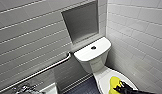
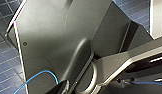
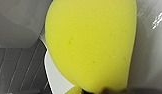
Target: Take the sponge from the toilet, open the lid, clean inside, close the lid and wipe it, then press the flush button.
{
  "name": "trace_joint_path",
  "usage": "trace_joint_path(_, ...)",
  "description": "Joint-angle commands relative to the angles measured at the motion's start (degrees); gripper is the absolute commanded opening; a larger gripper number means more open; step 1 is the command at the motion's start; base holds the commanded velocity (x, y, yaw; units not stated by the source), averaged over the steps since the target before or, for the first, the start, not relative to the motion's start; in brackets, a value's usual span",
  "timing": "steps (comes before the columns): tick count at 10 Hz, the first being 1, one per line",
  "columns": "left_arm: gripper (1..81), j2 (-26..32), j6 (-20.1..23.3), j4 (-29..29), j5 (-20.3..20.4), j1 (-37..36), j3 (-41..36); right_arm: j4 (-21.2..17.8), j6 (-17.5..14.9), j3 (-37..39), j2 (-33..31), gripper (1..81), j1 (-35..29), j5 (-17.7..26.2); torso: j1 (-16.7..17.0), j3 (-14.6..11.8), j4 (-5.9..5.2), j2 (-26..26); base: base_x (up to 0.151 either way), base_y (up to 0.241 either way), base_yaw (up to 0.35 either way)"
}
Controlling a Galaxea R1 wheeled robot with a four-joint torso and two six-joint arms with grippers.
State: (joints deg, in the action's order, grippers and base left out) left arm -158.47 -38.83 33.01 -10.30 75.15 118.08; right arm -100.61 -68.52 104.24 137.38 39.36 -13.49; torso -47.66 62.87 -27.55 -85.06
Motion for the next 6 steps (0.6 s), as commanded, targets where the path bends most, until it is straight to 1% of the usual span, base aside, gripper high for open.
trace_joint_path(1, 81.1, 1.22, 0.42, 0.03, -3.5, -1.1, -0.57, -1.17, 0.5, -4.59, -5.42, 1.0, -0.99, 0.48, 0.0, 0.0, 0.0, 0.0, 0.0, 0.0, 0.0)
trace_joint_path(3, 81.1, 1.39, 0.42, 0.03, -3.5, -1.02, -0.57, -1.17, 1.64, -3.0, -5.95, 1.0, 1.03, 0.75, 0.0, 0.0, 0.0, 0.0, 0.0, 0.0, 0.0)
trace_joint_path(6, 81.1, 1.13, 0.42, 0.03, -3.5, -1.02, -0.57, -0.73, 1.73, -6.17, -10.69, 1.0, 4.1, 1.1, 0.0, 0.0, 0.0, 0.0, 0.0, 0.0, 0.0)
